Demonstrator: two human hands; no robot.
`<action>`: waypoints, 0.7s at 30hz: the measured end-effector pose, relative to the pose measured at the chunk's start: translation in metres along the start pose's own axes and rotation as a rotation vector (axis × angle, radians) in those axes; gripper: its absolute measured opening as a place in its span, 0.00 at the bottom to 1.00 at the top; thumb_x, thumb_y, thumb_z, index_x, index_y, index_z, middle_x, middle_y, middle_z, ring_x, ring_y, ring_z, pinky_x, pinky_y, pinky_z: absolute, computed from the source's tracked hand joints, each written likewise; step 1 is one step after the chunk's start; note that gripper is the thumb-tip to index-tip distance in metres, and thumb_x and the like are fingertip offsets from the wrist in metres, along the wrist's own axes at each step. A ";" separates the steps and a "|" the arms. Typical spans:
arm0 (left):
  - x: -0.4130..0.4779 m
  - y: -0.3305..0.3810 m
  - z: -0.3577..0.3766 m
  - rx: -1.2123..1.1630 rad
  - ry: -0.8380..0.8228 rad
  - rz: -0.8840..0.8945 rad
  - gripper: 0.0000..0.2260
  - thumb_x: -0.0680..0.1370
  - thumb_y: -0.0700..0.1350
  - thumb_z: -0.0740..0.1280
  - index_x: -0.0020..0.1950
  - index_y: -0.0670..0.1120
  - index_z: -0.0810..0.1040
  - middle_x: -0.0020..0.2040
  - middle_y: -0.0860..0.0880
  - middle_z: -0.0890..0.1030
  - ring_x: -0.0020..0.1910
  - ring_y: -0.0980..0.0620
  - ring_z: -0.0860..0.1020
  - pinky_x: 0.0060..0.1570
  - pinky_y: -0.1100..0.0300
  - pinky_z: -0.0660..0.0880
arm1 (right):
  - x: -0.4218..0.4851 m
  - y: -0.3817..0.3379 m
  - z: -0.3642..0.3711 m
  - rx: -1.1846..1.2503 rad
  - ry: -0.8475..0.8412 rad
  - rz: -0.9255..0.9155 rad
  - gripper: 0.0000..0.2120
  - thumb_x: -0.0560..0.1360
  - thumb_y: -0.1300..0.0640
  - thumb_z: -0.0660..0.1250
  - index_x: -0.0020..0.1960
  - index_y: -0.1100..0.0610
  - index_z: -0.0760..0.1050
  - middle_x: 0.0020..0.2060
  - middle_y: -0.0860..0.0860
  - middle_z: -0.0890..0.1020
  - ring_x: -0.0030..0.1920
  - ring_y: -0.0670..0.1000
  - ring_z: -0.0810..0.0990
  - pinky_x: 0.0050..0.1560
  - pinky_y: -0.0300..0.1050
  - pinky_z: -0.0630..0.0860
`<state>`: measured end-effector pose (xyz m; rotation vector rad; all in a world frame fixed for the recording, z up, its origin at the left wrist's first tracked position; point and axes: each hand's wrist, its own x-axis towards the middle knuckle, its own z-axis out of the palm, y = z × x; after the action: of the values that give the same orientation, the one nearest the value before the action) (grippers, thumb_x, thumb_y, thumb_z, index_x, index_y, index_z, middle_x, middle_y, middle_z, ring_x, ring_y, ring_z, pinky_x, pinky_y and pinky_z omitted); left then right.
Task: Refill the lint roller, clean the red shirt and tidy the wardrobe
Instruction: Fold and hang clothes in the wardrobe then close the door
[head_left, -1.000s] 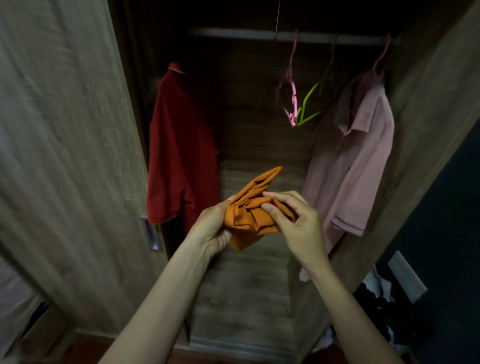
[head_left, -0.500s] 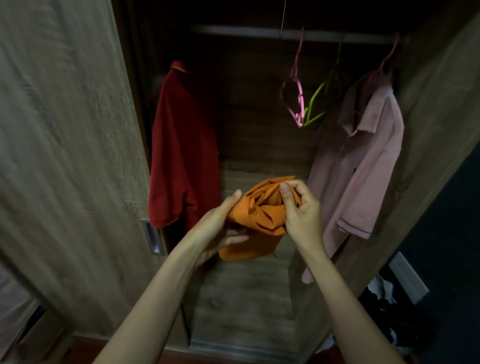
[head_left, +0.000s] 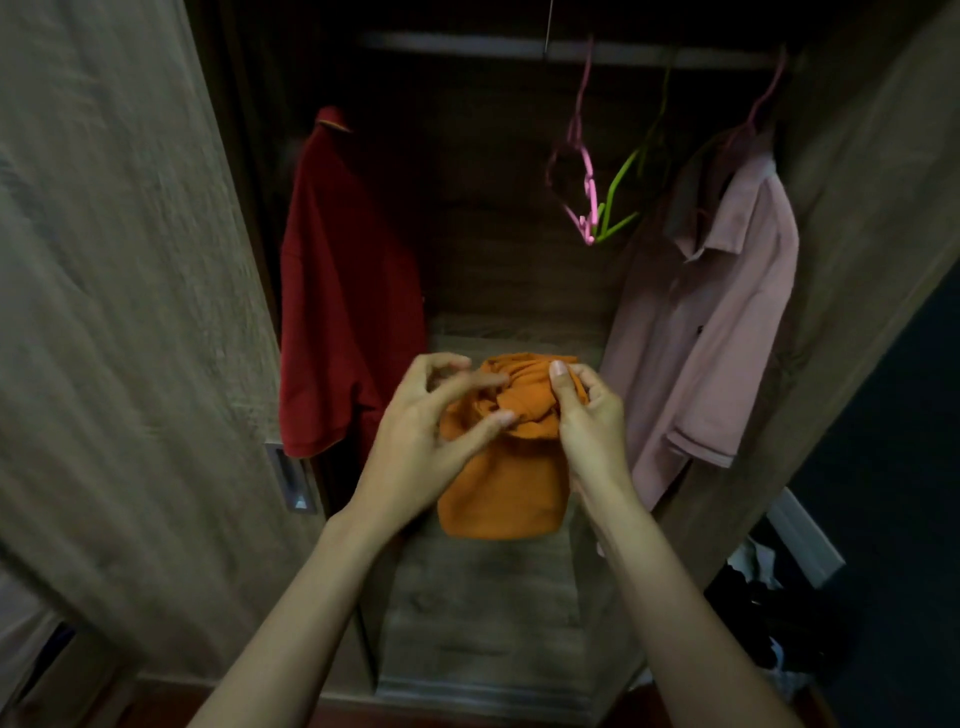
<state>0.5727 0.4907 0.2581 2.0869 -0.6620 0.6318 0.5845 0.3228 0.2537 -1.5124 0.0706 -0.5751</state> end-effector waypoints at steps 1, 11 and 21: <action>0.000 -0.002 0.002 -0.005 -0.045 0.022 0.18 0.72 0.61 0.69 0.60 0.59 0.79 0.60 0.54 0.71 0.62 0.63 0.70 0.59 0.72 0.68 | 0.000 0.001 0.000 -0.006 0.014 0.004 0.10 0.79 0.52 0.62 0.41 0.52 0.77 0.36 0.47 0.81 0.39 0.46 0.80 0.45 0.44 0.76; 0.012 -0.003 0.031 -0.083 0.001 -0.174 0.08 0.72 0.52 0.73 0.47 0.51 0.85 0.51 0.54 0.78 0.52 0.62 0.76 0.47 0.75 0.69 | 0.000 0.006 -0.008 -0.125 0.043 -0.027 0.10 0.79 0.51 0.61 0.42 0.52 0.76 0.35 0.46 0.80 0.37 0.41 0.78 0.43 0.41 0.75; 0.034 -0.010 0.013 -0.510 0.099 -0.266 0.10 0.80 0.41 0.65 0.40 0.40 0.75 0.31 0.54 0.76 0.34 0.60 0.75 0.40 0.67 0.72 | 0.004 0.010 -0.027 -0.160 0.181 -0.126 0.10 0.80 0.52 0.60 0.42 0.51 0.74 0.30 0.49 0.75 0.30 0.41 0.72 0.34 0.38 0.70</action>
<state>0.6066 0.4770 0.2670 1.6183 -0.4234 0.3645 0.5810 0.2957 0.2429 -1.6246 0.1649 -0.8235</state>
